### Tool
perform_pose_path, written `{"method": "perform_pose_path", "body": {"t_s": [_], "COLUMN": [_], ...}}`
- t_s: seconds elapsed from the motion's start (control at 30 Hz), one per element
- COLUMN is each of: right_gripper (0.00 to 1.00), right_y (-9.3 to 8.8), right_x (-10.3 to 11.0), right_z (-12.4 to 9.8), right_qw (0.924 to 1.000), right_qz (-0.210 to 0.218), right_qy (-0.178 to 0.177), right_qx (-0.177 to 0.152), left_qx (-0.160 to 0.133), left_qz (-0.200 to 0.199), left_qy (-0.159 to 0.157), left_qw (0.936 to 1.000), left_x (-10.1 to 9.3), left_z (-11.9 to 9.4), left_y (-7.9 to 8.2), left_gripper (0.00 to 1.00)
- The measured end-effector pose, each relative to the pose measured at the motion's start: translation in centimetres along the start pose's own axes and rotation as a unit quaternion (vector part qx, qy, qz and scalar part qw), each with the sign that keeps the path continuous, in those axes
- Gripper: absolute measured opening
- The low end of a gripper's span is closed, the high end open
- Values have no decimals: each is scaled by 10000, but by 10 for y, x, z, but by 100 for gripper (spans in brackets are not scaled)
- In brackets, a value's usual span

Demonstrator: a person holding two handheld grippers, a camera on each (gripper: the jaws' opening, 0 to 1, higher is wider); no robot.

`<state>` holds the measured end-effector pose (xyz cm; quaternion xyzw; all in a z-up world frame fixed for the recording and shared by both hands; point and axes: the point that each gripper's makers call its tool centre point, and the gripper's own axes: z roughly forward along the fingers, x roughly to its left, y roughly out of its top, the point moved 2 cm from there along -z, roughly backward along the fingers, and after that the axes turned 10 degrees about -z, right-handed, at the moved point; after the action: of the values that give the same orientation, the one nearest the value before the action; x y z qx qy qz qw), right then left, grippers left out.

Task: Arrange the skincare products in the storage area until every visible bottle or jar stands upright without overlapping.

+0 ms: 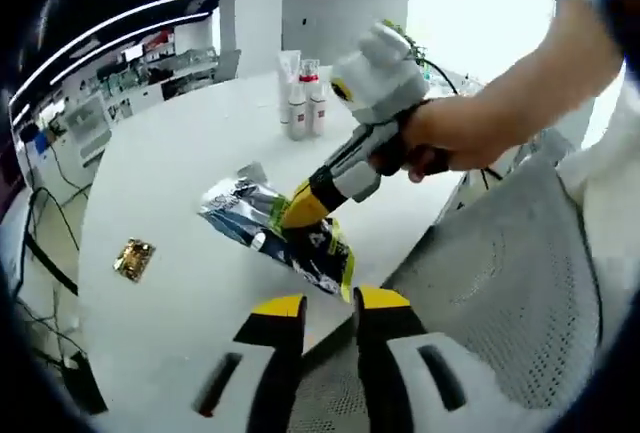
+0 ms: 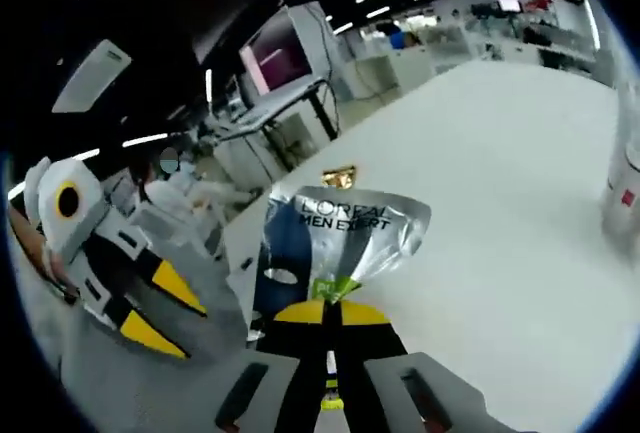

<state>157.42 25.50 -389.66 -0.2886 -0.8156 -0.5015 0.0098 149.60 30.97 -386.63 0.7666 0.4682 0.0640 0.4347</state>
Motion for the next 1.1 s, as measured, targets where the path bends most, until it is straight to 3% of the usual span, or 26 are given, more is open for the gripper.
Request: {"method": "perform_pose_path", "body": {"t_s": [0.1, 0.27, 0.53, 0.67, 0.87, 0.97, 1.1], "right_gripper": [0, 0, 0, 0, 0, 0, 1], "right_y": [1, 8, 38, 48, 46, 44, 41], "right_x": [7, 29, 61, 74, 79, 81, 81], "right_z": [-9, -15, -15, -17, -21, -24, -26], "right_qw": [9996, 9977, 9918, 9882, 9866, 9860, 9863], "right_qz": [107, 181, -46, -51, -221, -304, -483], "right_qy": [14, 256, 558, 734, 888, 1028, 1108], "right_qx": [-275, -599, -1146, -1341, -1351, -1275, -1119], "left_qx": [-112, -250, -469, -513, -402, -272, -238], "left_qz": [-62, -468, -654, -736, -504, -390, -238], "left_qy": [13, -298, -167, -251, -432, -351, -308], "left_qw": [9999, 9981, 9966, 9956, 9970, 9983, 9990], "left_x": [3, -4, 1, -2, -10, -6, -7], "left_z": [-2, -6, -11, -14, -17, -17, -18], "left_y": [4, 10, 18, 20, 17, 13, 11], "left_gripper": [25, 27, 27, 17, 8, 2, 0]}}
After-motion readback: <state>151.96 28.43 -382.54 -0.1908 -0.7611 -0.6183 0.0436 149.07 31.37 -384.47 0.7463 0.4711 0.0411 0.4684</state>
